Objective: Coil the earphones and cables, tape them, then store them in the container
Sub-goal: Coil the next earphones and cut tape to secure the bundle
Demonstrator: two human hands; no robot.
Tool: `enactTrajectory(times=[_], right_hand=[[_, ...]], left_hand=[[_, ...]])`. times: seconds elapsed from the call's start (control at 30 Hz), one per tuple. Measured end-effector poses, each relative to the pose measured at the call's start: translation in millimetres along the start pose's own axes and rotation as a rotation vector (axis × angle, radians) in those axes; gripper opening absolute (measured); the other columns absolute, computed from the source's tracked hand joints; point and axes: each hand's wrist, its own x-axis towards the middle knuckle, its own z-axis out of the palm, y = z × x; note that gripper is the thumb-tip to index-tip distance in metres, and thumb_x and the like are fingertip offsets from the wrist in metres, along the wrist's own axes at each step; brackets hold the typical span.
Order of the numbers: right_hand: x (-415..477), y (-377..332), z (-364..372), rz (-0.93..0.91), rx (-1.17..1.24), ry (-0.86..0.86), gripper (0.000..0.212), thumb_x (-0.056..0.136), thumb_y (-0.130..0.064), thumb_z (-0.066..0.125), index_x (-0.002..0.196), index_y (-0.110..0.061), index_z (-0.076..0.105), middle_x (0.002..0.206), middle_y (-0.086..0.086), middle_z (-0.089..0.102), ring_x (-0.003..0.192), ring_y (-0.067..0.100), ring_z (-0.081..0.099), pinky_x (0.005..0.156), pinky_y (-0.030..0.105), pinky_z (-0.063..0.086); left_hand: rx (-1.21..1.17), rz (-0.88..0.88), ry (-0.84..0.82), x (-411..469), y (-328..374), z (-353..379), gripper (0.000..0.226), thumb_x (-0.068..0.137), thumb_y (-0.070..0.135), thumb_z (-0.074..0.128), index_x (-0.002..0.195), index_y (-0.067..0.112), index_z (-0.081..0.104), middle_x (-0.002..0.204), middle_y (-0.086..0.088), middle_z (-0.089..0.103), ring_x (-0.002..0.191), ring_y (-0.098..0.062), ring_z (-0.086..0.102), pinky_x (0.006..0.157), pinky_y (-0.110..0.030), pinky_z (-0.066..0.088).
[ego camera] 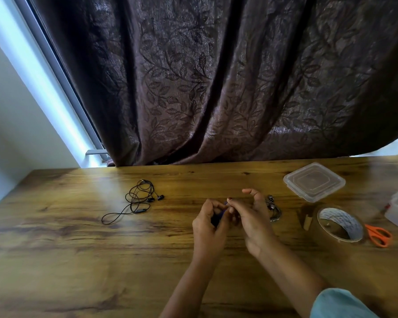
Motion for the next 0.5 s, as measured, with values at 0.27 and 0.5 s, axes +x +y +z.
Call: enactTrajectory(times=[0.27, 0.5], right_hand=[[1, 2, 2, 0.054, -0.036, 0.052, 0.023, 0.086, -0.016, 0.067, 0.104, -0.02, 0.053, 0.077, 0.003, 0.058, 0.071, 0.015, 0.056, 0.06, 0.029, 0.046], [4, -12, -11, -0.084, -0.375, -0.117, 0.014, 0.098, -0.024, 0.048, 0.095, -0.02, 0.061, 0.072, 0.004, 0.068, 0.065, 0.015, 0.062, 0.055, 0.025, 0.048]], left_hand=[[0.287, 0.143, 0.028, 0, -7, -1, 0.009, 0.088, 0.028, 0.058, 0.095, 0.032, 0.055, 0.081, 0.02, 0.064, 0.073, -0.001, 0.063, 0.067, -0.032, 0.053], [-0.236, -0.355, 0.146, 8, 0, -3, 0.011, 0.09, 0.013, 0.059, 0.08, 0.014, 0.063, 0.076, 0.001, 0.066, 0.073, -0.014, 0.061, 0.071, -0.03, 0.052]])
